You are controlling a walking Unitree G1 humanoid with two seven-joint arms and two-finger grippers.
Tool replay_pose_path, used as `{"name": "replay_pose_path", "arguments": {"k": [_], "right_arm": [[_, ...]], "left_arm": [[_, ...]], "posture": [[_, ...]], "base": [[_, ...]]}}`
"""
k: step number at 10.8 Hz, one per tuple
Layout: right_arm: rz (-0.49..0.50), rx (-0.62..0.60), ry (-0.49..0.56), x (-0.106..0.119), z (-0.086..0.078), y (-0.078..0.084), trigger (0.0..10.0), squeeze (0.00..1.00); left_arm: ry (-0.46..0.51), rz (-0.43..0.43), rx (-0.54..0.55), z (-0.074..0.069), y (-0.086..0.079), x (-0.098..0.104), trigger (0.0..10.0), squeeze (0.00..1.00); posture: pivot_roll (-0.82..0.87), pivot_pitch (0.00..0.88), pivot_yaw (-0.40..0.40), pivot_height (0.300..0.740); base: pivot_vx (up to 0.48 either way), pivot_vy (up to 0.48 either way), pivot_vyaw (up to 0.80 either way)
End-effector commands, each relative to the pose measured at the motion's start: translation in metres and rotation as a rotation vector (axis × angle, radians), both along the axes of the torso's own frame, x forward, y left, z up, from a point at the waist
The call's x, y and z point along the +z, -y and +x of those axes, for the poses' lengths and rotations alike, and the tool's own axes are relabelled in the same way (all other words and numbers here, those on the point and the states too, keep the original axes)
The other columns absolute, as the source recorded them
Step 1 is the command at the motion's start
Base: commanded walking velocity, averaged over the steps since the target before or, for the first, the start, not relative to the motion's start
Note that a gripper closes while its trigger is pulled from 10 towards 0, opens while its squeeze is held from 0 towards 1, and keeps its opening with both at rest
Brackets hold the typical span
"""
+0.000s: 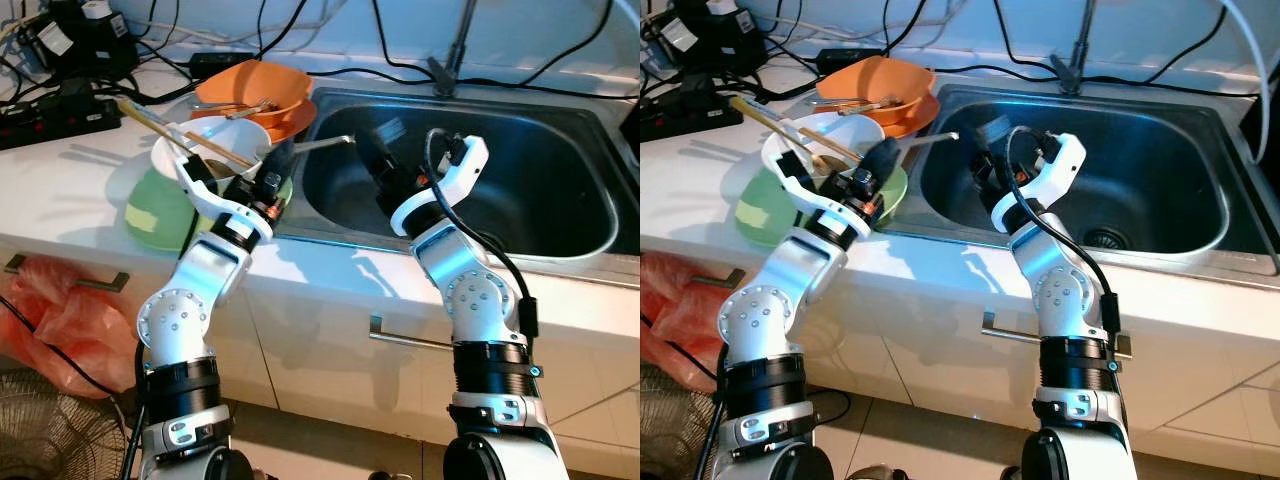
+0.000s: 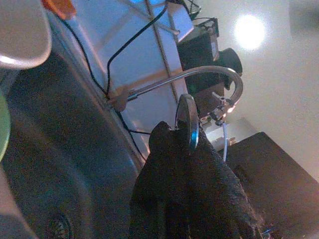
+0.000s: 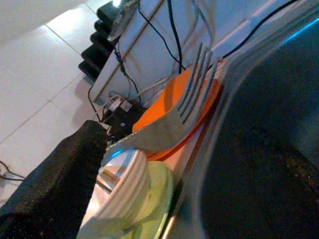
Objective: Kitchen organization
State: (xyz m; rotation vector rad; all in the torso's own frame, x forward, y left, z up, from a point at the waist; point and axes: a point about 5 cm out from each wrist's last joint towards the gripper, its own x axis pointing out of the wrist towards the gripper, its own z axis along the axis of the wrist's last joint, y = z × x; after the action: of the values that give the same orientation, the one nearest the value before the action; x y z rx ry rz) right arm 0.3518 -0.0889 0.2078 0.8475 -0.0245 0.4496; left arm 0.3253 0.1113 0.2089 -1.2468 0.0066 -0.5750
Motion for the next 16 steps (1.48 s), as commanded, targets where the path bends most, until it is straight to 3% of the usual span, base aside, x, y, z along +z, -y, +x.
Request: {"name": "replay_pose_path", "arguments": {"k": [1, 2, 3, 4, 9, 16], "right_arm": [[0.005, 0.002, 0.036, 0.01, 0.003, -0.003, 10.0, 0.0], [0.012, 0.0, 0.04, 0.013, 0.007, -0.003, 10.0, 0.0], [0.028, 0.001, 0.047, 0.015, 0.011, -0.004, 7.7, 0.0], [0.041, 0.002, 0.059, 0.017, 0.012, -0.006, 0.0, 0.0], [0.137, 0.014, 0.061, 0.025, 0.015, -0.009, 0.0, 0.0], [0.153, 0.051, 0.036, 0.023, 0.013, -0.018, 0.0, 0.0]], "left_arm": [[0.007, -0.064, -0.044, -0.005, 0.019, 0.004, 0.0, 0.0], [0.005, -0.067, -0.045, -0.006, 0.02, 0.004, 0.0, 0.0], [0.006, -0.07, -0.051, -0.007, 0.022, 0.005, 0.0, 0.0], [0.001, -0.069, -0.052, -0.008, 0.022, 0.004, 0.0, 0.0], [-0.021, -0.058, -0.039, -0.009, 0.018, -0.001, 0.0, 0.0], [-0.04, -0.055, 0.005, -0.003, 0.019, -0.005, 0.0, 0.0]], "posture": [[0.06, 0.081, 0.035, 0.74], [0.07, 0.082, 0.033, 0.74], [0.07, 0.083, 0.032, 0.74], [0.08, 0.084, 0.036, 0.74], [0.07, 0.087, 0.042, 0.74], [0.08, 0.084, 0.031, 0.74]], "base": [[0.0, 0.0, 0.0], [0.0, 0.0, 0.0], [0.0, 0.0, 0.0], [0.0, 0.0, 0.0], [0.0, 0.0, 0.0], [0.0, 0.0, 0.0]]}}
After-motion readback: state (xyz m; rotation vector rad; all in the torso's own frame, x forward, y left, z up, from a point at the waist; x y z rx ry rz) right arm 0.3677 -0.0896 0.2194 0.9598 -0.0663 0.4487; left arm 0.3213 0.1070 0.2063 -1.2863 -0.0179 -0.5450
